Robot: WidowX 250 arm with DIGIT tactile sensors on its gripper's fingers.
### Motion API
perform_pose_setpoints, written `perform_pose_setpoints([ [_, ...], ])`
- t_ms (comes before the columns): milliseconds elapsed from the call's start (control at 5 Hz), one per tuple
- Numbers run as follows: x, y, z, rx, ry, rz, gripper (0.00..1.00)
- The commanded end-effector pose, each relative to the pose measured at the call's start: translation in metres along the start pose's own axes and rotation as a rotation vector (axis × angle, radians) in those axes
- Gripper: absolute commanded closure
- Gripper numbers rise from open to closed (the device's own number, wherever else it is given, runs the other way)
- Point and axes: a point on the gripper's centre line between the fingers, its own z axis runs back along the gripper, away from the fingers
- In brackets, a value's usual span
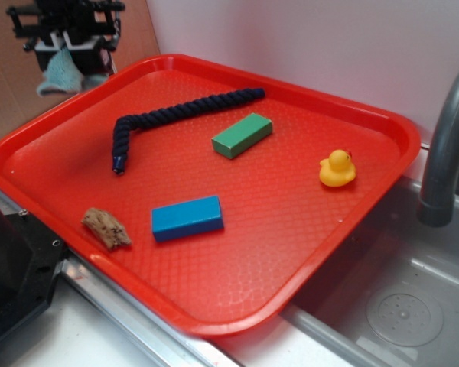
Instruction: Grab the blue cloth.
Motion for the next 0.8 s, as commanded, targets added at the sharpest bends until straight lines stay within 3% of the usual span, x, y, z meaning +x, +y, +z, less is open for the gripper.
perform_pose_setpoints([
  [0,-0.022,-0.024,0.062,-0.068,-0.024,-0.313,1.0],
  [200,-0.021,-0.021,0.065,-0.057,-0.041,-0.294,0.86],
  [400,-0.011,-0.014,0.056,-0.048,-0.032,-0.247,1.0],
  [600,-0.009,-0.015,0.054,-0.054,-0.078,-0.286,1.0],
])
